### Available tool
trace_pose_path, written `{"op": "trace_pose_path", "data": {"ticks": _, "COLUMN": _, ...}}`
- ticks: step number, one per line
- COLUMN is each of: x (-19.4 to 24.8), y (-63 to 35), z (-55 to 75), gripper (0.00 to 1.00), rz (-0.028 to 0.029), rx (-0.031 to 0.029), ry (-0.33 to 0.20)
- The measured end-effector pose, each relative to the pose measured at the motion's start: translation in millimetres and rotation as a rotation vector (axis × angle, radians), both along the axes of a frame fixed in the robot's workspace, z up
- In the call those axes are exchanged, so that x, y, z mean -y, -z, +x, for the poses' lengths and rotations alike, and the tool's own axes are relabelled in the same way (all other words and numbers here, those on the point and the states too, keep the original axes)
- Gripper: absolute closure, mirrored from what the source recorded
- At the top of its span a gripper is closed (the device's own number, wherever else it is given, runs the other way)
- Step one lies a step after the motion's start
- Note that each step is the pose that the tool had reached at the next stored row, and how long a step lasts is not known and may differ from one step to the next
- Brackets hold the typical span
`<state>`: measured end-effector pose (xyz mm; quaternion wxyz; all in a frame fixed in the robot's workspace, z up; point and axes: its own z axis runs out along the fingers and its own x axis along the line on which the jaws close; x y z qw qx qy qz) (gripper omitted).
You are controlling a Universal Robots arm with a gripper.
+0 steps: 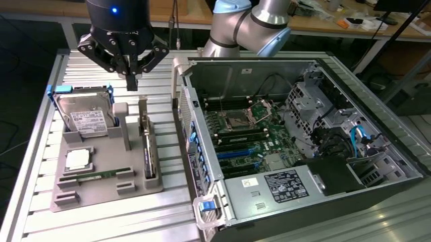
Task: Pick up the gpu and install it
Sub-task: 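Pick up the gpu and move the gpu toward the slot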
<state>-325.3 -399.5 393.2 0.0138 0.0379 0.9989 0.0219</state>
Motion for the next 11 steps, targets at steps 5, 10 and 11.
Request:
{"op": "trace_pose_path", "data": {"ticks": 5, "x": 0.0, "y": 0.0, "z": 0.0, "gripper": 0.89, "rz": 0.0000, "rx": 0.0001, "ry": 0.000}}
{"op": "trace_pose_path", "data": {"ticks": 10, "x": 0.0, "y": 0.1, "z": 0.0, "gripper": 0.83, "rz": 0.0001, "rx": 0.0001, "ry": 0.000}}
{"op": "trace_pose_path", "data": {"ticks": 11, "x": 0.0, "y": 0.0, "z": 0.0, "gripper": 0.83, "rz": 0.0000, "rx": 0.0001, "ry": 0.000}}
